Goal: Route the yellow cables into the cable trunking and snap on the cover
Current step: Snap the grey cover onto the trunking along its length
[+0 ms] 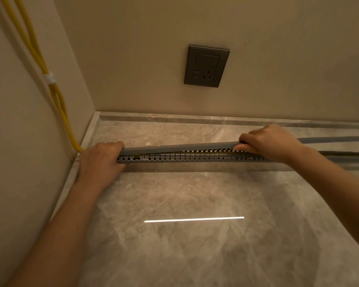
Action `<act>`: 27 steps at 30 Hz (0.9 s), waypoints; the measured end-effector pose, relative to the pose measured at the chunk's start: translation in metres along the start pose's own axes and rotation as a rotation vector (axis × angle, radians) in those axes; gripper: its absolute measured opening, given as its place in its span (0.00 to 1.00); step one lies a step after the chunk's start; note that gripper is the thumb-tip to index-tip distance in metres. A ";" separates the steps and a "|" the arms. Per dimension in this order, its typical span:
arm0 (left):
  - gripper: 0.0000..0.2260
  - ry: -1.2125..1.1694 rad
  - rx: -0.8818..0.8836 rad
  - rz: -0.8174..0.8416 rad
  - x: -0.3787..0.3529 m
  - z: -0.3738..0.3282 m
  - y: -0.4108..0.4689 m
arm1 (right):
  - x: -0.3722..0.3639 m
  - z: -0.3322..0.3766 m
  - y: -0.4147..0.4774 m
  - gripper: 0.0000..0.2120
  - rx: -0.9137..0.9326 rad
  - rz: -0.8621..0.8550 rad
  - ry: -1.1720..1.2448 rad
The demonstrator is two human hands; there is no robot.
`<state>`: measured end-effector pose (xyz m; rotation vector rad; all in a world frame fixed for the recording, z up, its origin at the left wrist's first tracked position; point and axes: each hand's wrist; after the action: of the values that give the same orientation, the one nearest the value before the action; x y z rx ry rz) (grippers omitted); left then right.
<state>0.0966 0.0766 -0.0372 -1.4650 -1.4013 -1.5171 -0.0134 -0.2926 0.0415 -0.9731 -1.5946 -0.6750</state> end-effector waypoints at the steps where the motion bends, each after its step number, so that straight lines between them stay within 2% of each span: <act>1: 0.02 0.009 0.001 0.005 0.000 0.000 0.000 | -0.002 0.004 -0.002 0.35 -0.008 -0.008 -0.002; 9: 0.02 0.046 -0.018 0.022 0.003 0.001 0.001 | -0.036 0.037 -0.020 0.30 -0.070 -0.047 -0.084; 16: 0.06 0.014 -0.043 0.025 0.007 0.006 0.002 | -0.050 0.047 -0.020 0.21 -0.064 -0.405 -0.187; 19: 0.10 -0.059 -0.072 0.067 0.010 0.008 0.001 | -0.056 0.048 -0.023 0.19 -0.040 -0.486 -0.192; 23: 0.10 -0.161 -0.107 0.099 0.014 0.010 -0.001 | -0.055 0.047 -0.025 0.18 -0.005 -0.489 -0.139; 27: 0.09 -0.057 -0.187 0.079 0.013 0.014 -0.006 | -0.047 0.045 -0.025 0.19 0.039 -0.381 -0.063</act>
<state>0.0927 0.0942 -0.0285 -1.6678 -1.2459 -1.6026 -0.0547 -0.2793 -0.0127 -0.6711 -1.8638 -0.8744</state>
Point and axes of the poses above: each hand's wrist, its own y-axis towards the middle knuckle, its own x-axis out of the back of the hand, z = x × y, and after that the axes turned 12 degrees about x, right-handed
